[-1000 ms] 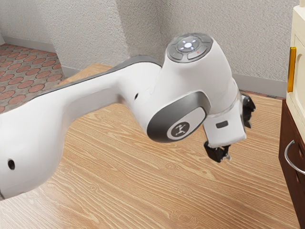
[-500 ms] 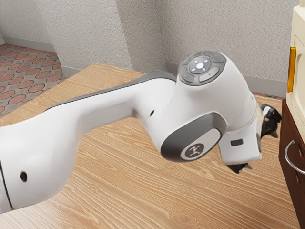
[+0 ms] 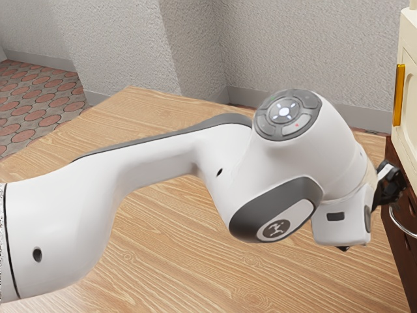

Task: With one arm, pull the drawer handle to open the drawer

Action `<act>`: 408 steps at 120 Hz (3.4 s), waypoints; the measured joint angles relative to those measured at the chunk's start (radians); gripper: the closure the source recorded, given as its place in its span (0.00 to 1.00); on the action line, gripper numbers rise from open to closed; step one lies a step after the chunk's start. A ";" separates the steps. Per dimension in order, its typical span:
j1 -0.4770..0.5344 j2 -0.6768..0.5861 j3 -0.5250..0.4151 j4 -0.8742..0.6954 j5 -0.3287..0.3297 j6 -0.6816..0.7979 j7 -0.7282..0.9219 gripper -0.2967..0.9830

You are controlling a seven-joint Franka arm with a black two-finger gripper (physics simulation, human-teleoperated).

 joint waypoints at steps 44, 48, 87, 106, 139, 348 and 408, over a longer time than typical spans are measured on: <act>0.025 0.026 -0.002 0.004 -0.002 0.040 0.041 0.38; 0.026 0.032 -0.003 0.005 -0.004 0.042 0.043 0.35; 0.029 0.064 -0.007 0.007 -0.019 0.076 0.065 0.22; 0.031 0.067 -0.007 -0.002 -0.021 0.085 0.074 0.27; 0.026 0.033 -0.002 -0.055 -0.025 0.087 0.082 0.33; -0.125 -0.353 0.233 -0.445 0.003 0.088 0.087 0.30; 0.117 -0.253 0.184 0.010 -0.001 -0.222 -0.201 0.24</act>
